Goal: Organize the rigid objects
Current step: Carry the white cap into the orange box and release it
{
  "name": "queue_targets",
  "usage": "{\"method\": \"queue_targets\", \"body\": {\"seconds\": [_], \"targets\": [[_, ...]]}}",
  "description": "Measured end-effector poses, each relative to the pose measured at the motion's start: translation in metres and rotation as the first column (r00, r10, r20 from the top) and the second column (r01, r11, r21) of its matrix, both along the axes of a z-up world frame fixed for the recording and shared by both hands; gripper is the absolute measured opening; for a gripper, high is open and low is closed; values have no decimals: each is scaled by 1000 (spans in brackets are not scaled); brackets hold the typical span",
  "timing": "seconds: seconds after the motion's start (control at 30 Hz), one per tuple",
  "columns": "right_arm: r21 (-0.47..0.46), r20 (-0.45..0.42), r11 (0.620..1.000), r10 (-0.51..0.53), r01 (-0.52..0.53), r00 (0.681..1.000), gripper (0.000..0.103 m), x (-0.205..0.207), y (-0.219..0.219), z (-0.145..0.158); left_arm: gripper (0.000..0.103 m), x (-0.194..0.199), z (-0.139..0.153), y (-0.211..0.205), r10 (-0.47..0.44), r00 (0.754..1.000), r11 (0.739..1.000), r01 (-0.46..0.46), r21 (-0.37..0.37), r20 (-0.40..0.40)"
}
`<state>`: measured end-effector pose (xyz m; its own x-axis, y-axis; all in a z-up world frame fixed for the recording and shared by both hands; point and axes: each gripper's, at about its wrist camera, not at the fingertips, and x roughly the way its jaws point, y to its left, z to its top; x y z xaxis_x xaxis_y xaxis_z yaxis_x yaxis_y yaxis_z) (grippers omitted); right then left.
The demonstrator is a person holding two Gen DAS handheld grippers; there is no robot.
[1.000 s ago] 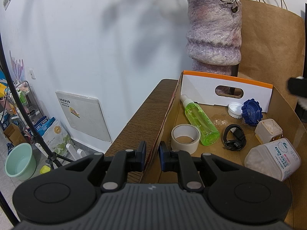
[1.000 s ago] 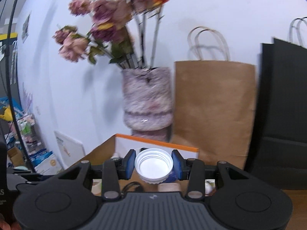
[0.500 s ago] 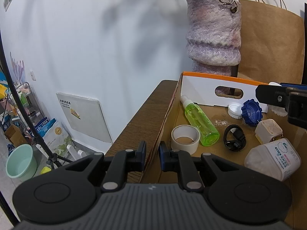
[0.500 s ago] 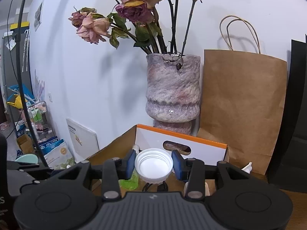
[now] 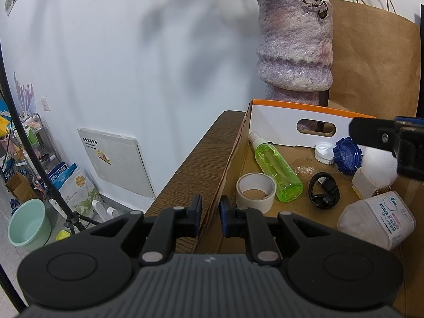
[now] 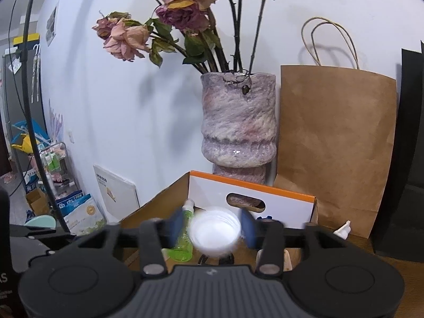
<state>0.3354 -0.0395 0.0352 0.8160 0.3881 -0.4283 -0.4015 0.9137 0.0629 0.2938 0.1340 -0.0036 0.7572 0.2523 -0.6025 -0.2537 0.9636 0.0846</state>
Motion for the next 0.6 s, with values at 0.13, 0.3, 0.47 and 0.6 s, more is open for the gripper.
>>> {"method": "queue_targets", "body": {"seconds": [0.13,0.3,0.47,0.6], "targets": [[-9,16,1000,-1,1,1000,93,-2,-3,1,15,0,0,0,0,1000,1000,0,1,0],[0,5,1000,-5,5,1000,103,-1,-6,0,15,0,0,0,0,1000,1000,0,2,0],[-5,8,1000,-12,12,1000,103,-1,-6,0,15,0,0,0,0,1000,1000,0,0,0],[0,18,1000,-15,15,1000,103,-3,-6,1,15,0,0,0,0,1000,1000,0,0,-1]]}}
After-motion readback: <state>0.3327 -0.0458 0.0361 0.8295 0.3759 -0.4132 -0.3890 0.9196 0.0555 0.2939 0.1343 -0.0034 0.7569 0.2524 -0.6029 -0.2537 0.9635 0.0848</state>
